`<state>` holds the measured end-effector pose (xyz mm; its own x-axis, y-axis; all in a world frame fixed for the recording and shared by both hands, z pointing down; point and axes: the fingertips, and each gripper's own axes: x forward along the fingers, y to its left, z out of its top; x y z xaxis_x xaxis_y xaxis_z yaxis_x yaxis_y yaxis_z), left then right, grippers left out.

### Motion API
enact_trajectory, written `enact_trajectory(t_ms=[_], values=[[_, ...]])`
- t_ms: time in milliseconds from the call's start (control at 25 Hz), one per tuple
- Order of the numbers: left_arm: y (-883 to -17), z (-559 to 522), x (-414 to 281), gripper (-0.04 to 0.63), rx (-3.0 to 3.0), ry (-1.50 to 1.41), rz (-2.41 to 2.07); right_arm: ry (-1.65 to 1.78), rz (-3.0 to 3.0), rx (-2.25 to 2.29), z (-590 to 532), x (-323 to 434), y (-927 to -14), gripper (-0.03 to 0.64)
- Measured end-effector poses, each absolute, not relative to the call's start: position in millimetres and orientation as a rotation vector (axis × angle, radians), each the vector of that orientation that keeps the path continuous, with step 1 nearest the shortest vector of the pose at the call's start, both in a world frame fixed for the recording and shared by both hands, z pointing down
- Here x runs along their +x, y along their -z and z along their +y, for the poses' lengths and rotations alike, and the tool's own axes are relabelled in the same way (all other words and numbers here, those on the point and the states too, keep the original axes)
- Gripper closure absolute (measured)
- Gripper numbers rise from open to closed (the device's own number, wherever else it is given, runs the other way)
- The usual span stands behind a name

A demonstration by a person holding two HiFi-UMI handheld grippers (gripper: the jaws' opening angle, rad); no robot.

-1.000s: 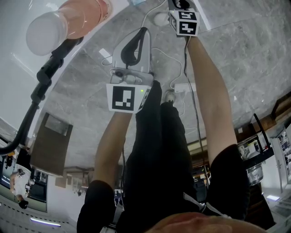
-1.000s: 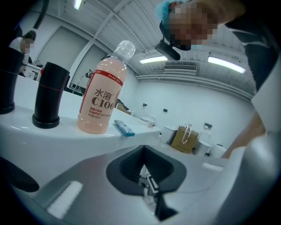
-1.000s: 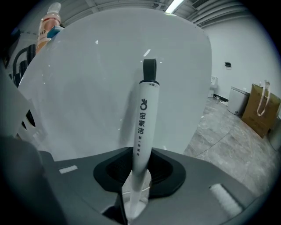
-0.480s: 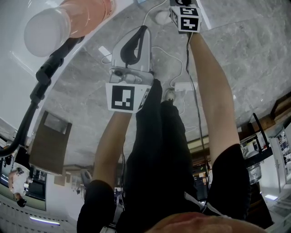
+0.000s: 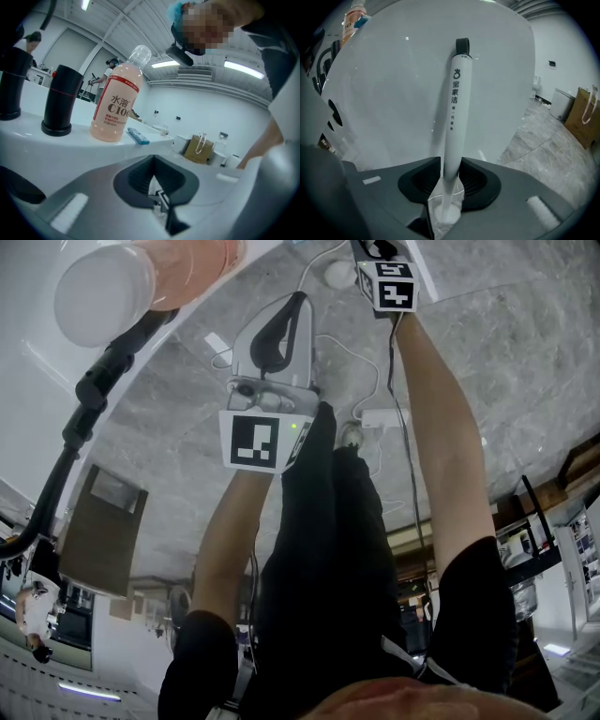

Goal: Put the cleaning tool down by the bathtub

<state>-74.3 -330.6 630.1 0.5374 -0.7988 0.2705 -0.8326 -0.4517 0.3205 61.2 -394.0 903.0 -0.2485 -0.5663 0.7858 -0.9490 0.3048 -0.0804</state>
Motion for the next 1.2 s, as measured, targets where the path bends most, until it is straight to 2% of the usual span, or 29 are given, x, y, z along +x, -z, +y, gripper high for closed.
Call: enact_trajectory(t_ms=[320, 1000, 1200], values=[[-630.0, -325.7, -74.1, 0.588, 2.357, -0.112, -1.323, -0.77, -1.918, 1.349, -386.8, 59.1, -902.2, 0.454], [-609.5, -308.4, -82.0, 0.588, 2.348, -0.056, -1.334, -0.745, -1.912, 1.359, -366.9, 61.7, -872.8, 0.456], [-593.8, -294.5, -84.9, 0.588, 2.349, -0.045, -1.355, -0.742, -1.917, 1.365, -351.7, 61.9, -855.0, 0.476]])
